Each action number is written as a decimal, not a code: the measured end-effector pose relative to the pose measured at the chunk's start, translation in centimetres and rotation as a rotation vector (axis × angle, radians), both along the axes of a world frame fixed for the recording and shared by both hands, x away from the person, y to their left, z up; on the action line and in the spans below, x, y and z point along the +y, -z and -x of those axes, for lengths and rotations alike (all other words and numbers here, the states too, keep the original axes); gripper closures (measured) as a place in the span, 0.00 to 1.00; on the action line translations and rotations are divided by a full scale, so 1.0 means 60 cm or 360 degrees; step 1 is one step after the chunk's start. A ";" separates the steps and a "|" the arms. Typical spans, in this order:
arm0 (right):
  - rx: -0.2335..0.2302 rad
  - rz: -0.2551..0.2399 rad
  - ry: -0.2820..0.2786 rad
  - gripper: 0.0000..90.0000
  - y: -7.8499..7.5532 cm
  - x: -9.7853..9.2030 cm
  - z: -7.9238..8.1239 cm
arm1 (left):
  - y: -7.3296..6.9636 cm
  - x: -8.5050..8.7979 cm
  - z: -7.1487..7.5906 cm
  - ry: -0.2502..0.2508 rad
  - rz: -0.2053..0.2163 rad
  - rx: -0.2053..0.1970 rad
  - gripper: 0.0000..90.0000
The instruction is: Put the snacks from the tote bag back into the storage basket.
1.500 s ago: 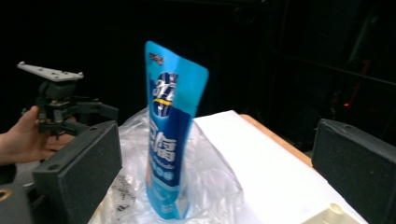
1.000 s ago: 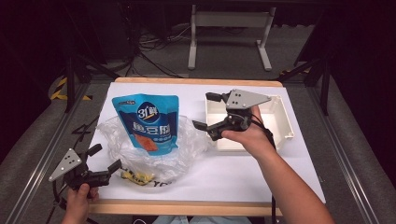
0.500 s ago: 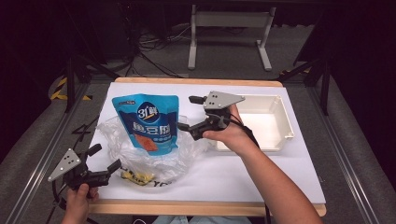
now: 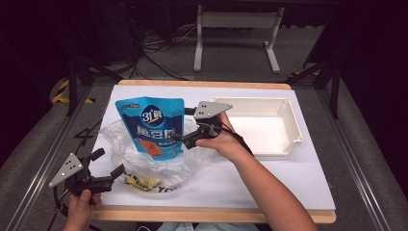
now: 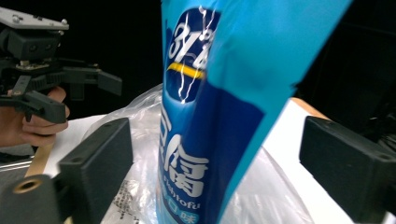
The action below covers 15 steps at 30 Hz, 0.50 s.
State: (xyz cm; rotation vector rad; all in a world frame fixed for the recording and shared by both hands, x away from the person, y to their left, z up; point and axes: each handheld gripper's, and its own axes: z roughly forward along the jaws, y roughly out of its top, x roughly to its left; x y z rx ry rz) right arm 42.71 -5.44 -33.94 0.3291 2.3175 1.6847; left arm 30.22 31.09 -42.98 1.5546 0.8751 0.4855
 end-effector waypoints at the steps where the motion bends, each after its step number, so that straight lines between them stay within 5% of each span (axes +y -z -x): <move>1: 0.0013 0.0015 -0.0018 0.15 0.007 0.005 -0.002 | 0.000 0.000 0.000 0.0000 -0.0002 0.0001 0.00; 5: 0.0060 0.0084 -0.0038 0.14 0.029 0.021 -0.010 | 0.000 -0.002 0.001 0.0008 -0.0001 -0.0017 0.00; 15: 0.0005 0.0107 -0.0053 0.13 0.063 0.047 -0.017 | -0.001 -0.002 0.002 0.0023 -0.0003 -0.0011 0.00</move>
